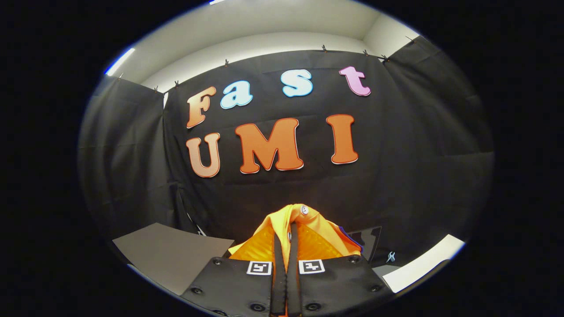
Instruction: Put the clothes into the washing machine and then close the washing machine lid.
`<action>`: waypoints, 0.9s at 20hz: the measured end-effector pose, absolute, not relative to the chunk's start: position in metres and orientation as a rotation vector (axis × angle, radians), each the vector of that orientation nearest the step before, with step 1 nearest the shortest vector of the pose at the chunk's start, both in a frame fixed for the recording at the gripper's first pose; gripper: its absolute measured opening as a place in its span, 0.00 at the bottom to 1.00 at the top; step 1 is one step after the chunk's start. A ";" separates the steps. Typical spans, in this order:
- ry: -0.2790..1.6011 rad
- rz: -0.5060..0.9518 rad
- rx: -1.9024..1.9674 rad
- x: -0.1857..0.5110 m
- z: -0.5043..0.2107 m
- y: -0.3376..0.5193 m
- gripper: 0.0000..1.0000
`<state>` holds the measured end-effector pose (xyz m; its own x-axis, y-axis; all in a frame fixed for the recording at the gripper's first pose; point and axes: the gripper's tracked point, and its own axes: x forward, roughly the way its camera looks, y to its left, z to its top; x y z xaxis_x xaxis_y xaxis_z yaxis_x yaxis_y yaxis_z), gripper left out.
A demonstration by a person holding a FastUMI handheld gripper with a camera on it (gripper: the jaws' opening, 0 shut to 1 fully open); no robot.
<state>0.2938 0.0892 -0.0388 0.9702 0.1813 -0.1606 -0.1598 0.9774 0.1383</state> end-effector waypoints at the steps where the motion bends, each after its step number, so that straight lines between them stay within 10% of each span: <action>1: 0.166 0.175 0.127 0.298 -0.043 0.087 0.09; 18: 0.493 0.126 0.132 0.285 -0.291 0.048 0.09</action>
<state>0.2849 0.0481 -0.2912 0.8734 0.1522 -0.4627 -0.0886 0.9837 0.1563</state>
